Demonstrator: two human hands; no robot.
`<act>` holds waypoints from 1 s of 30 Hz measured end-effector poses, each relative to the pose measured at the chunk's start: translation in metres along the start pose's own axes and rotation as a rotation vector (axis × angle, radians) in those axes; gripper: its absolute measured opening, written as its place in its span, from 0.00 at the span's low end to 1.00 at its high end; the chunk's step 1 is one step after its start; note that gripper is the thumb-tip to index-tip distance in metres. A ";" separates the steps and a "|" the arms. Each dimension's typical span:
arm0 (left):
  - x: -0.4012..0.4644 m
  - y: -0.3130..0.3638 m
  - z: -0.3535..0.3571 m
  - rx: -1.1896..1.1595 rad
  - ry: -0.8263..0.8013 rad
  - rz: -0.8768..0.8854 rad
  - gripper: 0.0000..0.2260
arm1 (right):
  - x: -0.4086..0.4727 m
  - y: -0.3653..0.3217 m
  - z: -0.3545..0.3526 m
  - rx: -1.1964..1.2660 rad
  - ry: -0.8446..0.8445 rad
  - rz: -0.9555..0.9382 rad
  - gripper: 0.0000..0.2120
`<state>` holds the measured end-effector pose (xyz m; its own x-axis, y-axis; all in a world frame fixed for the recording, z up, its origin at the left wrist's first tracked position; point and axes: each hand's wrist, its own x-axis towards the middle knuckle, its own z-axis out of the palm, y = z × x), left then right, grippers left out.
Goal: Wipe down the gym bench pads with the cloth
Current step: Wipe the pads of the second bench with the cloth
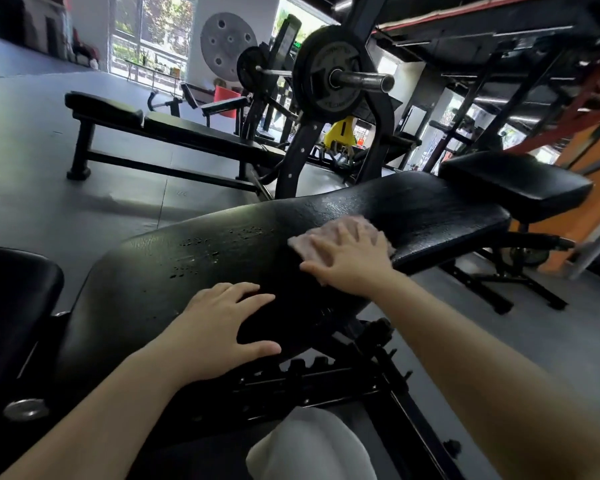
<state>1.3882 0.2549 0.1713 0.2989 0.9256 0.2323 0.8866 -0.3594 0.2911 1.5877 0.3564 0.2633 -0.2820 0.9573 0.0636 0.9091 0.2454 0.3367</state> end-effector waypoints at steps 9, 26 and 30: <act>0.001 0.002 0.003 -0.011 -0.020 -0.007 0.49 | 0.029 0.050 -0.005 0.011 -0.015 0.051 0.26; 0.000 -0.002 -0.001 -0.069 0.011 -0.020 0.42 | 0.060 0.024 -0.007 -0.024 -0.098 -0.087 0.25; -0.001 -0.017 -0.001 -0.032 0.050 -0.086 0.44 | 0.097 0.036 -0.011 0.006 -0.108 0.138 0.27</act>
<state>1.3725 0.2596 0.1666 0.2034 0.9464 0.2508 0.8964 -0.2830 0.3412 1.5898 0.4565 0.2922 -0.1202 0.9927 0.0070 0.9389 0.1114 0.3257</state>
